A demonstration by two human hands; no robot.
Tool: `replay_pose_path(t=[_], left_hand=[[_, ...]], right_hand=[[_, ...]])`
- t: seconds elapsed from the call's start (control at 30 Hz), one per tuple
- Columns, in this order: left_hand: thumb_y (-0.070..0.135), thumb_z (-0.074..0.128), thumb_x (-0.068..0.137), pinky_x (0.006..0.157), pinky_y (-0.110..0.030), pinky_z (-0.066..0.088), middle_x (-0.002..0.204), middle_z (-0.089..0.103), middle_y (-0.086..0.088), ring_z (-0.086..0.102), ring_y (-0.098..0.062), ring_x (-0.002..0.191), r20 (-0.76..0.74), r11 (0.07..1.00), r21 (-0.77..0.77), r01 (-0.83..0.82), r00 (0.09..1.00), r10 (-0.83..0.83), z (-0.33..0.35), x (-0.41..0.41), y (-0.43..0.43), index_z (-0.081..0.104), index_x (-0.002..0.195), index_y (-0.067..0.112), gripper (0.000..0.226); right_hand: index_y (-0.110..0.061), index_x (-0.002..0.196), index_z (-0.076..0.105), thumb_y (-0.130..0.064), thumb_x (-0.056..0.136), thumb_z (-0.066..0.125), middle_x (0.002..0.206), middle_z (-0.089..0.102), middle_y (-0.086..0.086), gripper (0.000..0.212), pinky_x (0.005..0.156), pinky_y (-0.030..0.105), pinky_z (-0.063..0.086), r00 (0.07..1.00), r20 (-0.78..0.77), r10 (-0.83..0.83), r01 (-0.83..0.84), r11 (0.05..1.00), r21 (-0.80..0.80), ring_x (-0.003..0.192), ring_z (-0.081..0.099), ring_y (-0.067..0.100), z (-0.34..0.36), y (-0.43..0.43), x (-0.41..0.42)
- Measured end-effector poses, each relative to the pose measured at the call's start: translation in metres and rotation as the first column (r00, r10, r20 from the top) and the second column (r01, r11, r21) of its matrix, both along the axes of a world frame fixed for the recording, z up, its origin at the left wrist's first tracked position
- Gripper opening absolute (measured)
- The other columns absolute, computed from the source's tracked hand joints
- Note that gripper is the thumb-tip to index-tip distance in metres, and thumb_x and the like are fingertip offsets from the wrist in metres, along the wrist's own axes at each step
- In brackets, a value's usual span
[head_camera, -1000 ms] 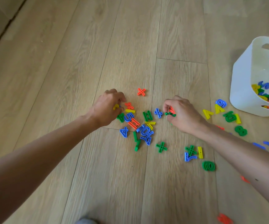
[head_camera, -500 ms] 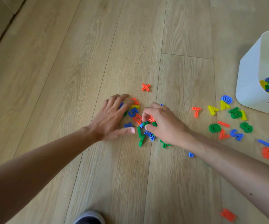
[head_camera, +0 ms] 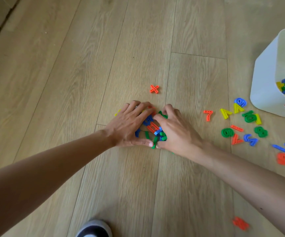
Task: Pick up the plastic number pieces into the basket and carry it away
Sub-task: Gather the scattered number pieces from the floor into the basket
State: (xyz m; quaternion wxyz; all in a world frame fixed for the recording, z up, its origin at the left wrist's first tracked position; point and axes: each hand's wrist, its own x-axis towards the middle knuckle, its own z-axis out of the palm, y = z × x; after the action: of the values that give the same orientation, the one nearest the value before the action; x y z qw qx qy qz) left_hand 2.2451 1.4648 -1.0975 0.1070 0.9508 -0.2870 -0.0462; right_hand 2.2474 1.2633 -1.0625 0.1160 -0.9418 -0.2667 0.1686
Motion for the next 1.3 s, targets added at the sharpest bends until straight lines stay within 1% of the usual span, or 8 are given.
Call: replay_pose_path(t=[0.3, 0.43, 0.57, 0.67, 0.87, 0.97, 1.2, 1.3], left_hand=[[0.089, 0.041, 0.073, 0.09, -0.039, 0.042, 0.126, 0.047, -0.006, 0.044, -0.024, 0.108, 0.09, 0.999, 0.029, -0.013, 0.996, 0.01, -0.008, -0.003, -0.009, 0.05, 0.133, 0.018, 0.093], [0.086, 0.041, 0.076, 0.084, -0.04, 0.044, 0.12, 0.048, -0.008, 0.044, -0.023, 0.102, 0.109, 0.999, 0.017, -0.032, 0.994, 0.03, -0.01, -0.003, -0.008, 0.054, 0.123, 0.017, 0.085], [0.084, 0.039, 0.076, 0.075, -0.04, 0.044, 0.102, 0.044, -0.007, 0.043, -0.021, 0.086, 0.113, 0.999, -0.009, -0.044, 0.993, 0.045, -0.011, -0.002, -0.007, 0.054, 0.11, 0.014, 0.08], [0.079, 0.038, 0.082, 0.071, -0.041, 0.046, 0.1, 0.043, -0.007, 0.044, -0.02, 0.08, 0.12, 0.999, -0.037, -0.025, 0.992, 0.03, -0.014, -0.003, -0.005, 0.053, 0.103, 0.012, 0.072], [0.06, 0.044, 0.094, 0.055, -0.039, 0.049, 0.097, 0.053, -0.009, 0.055, -0.024, 0.07, 0.171, 0.997, -0.067, 0.032, 0.985, -0.02, -0.014, -0.006, -0.005, 0.054, 0.104, 0.008, 0.054], [0.048, 0.046, 0.098, 0.041, -0.037, 0.046, 0.09, 0.055, -0.005, 0.058, -0.021, 0.063, 0.201, 0.997, -0.041, 0.061, 0.978, -0.052, -0.015, -0.009, -0.005, 0.054, 0.109, 0.01, 0.041], [0.042, 0.055, 0.094, 0.036, -0.032, 0.041, 0.085, 0.056, -0.004, 0.057, -0.021, 0.057, 0.227, 0.996, -0.064, 0.061, 0.973, -0.045, -0.018, -0.01, -0.004, 0.051, 0.113, 0.012, 0.035], [0.041, 0.055, 0.095, 0.037, -0.032, 0.041, 0.083, 0.058, -0.003, 0.056, -0.02, 0.056, 0.21, 0.994, -0.09, 0.054, 0.977, -0.034, -0.018, -0.011, -0.005, 0.058, 0.107, 0.009, 0.034]], right_hand=[[-0.017, 0.089, 0.058, -0.036, 0.073, 0.075, 0.107, 0.037, -0.001, 0.03, 0.067, 0.036, 0.051, 0.994, 0.099, -0.041, 0.03, 0.993, 0.115, 0.098, 0.04, 0.019, -0.01, -0.009, 0.002], [-0.018, 0.091, 0.061, -0.039, 0.072, 0.074, 0.101, 0.041, -0.002, 0.031, 0.067, 0.031, 0.048, 0.993, 0.102, -0.059, 0.044, 0.989, 0.144, 0.092, 0.04, 0.017, -0.012, -0.015, 0.006], [-0.019, 0.114, 0.064, -0.043, 0.077, 0.069, 0.104, 0.044, 0.0, 0.045, 0.07, 0.035, 0.052, 0.991, 0.134, 0.006, -0.018, 0.996, 0.087, 0.099, 0.04, 0.019, -0.012, -0.016, 0.006], [-0.016, 0.105, 0.066, -0.043, 0.081, 0.064, 0.104, 0.046, 0.001, 0.036, 0.067, 0.034, 0.051, 0.982, 0.18, 0.06, -0.071, 0.996, 0.054, 0.102, 0.041, 0.021, -0.012, -0.018, 0.007], [-0.012, 0.087, 0.061, -0.036, 0.081, 0.061, 0.103, 0.048, 0.005, 0.025, 0.053, 0.034, 0.047, 0.954, 0.289, 0.086, -0.1, 0.994, 0.034, 0.099, 0.044, 0.024, -0.015, -0.015, 0.007], [-0.011, 0.092, 0.057, -0.035, 0.079, 0.061, 0.106, 0.049, 0.008, 0.027, 0.054, 0.038, 0.05, 0.948, 0.308, 0.082, -0.095, 0.995, 0.027, 0.1, 0.044, 0.026, -0.018, -0.015, 0.007], [-0.017, 0.123, 0.056, -0.037, 0.076, 0.058, 0.108, 0.048, 0.007, 0.051, 0.059, 0.038, 0.051, 0.944, 0.308, 0.121, -0.122, 0.992, -0.015, 0.103, 0.04, 0.025, -0.021, -0.015, 0.008], [-0.015, 0.114, 0.059, -0.037, 0.075, 0.057, 0.105, 0.047, 0.006, 0.045, 0.056, 0.038, 0.051, 0.943, 0.307, 0.126, -0.129, 0.992, -0.011, 0.101, 0.041, 0.024, -0.02, -0.015, 0.009]])
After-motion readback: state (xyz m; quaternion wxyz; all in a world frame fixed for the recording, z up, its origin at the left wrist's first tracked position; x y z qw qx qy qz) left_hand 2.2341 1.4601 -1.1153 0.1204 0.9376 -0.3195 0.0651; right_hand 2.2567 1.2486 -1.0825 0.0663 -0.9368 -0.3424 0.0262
